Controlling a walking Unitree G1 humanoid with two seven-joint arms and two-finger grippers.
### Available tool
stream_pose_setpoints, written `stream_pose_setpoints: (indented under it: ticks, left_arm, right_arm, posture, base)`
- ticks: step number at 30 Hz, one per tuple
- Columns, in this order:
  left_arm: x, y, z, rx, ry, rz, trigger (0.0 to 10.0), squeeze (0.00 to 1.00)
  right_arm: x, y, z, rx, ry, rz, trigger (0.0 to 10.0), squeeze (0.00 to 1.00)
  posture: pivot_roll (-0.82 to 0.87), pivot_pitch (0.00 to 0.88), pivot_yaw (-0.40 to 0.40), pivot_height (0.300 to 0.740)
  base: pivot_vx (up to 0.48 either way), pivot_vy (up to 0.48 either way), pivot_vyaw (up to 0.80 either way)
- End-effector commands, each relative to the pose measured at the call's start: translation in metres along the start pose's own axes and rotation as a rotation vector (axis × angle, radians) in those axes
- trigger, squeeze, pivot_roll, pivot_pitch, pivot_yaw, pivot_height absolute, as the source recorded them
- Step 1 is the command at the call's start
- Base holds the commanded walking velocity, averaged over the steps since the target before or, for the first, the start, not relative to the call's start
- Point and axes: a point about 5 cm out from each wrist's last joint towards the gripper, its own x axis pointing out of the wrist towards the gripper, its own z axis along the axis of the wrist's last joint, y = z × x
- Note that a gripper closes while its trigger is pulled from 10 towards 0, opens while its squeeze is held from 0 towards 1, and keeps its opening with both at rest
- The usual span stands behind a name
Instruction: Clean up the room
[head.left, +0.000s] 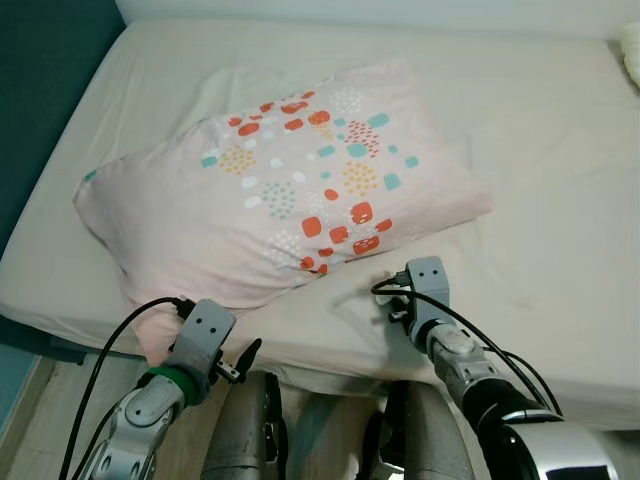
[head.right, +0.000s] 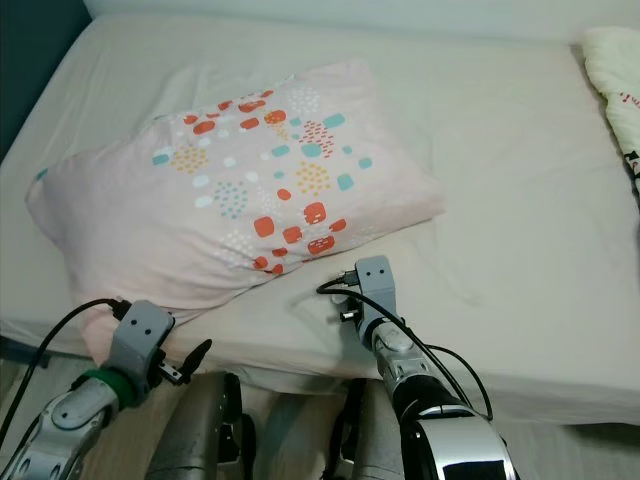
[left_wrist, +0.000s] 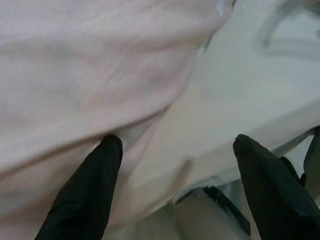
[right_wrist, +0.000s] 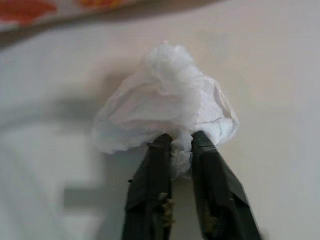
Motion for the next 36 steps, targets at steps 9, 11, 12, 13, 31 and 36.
stream_pose_setpoints:
  ticks: [9,11,12,13,31,36]
  left_arm:
    - [0.012,-0.009,-0.007,-0.039,0.038,-0.008,10.0,0.00]
    - [0.019,-0.012,-0.006,-0.046,0.034,-0.011,10.0,0.00]
    - [0.019,-0.012,-0.006,-0.046,0.034,-0.011,10.0,0.00]
    - [0.023,-0.015,-0.004,-0.050,0.029,-0.014,10.0,0.00]
    - [0.018,-0.003,0.051,-0.249,-0.193,0.051,10.0,0.00]
    - [0.003,-0.001,0.056,-0.254,-0.227,0.019,10.0,0.00]
  right_arm:
    - [-0.002,-0.005,0.017,0.059,-0.169,0.022,0.0,0.00]
    - [-0.009,-0.003,0.016,0.062,-0.266,0.032,0.0,0.00]
    - [-0.009,-0.003,0.016,0.062,-0.266,0.032,0.0,0.00]
    - [-0.016,-0.001,0.012,0.066,-0.323,0.026,0.0,0.00]
    - [-0.080,-0.012,-0.006,-0.037,-0.566,-0.258,10.0,0.00]
    - [-0.080,-0.015,0.001,-0.056,-0.583,-0.229,10.0,0.00]
  posture:
    - [0.19,0.227,0.025,0.616]
    - [0.14,0.208,0.016,0.616]
    - [0.14,0.208,0.016,0.616]
    - [0.12,0.200,0.012,0.616]
    - [0.03,0.117,-0.010,0.639]
    - [0.04,0.099,-0.024,0.654]
  base:
    - [0.000,0.000,0.00]
    - [0.000,0.000,0.00]
    - [0.000,0.000,0.00]
    - [0.000,0.000,0.00]
    - [0.000,0.000,0.00]
    - [0.000,0.000,0.00]
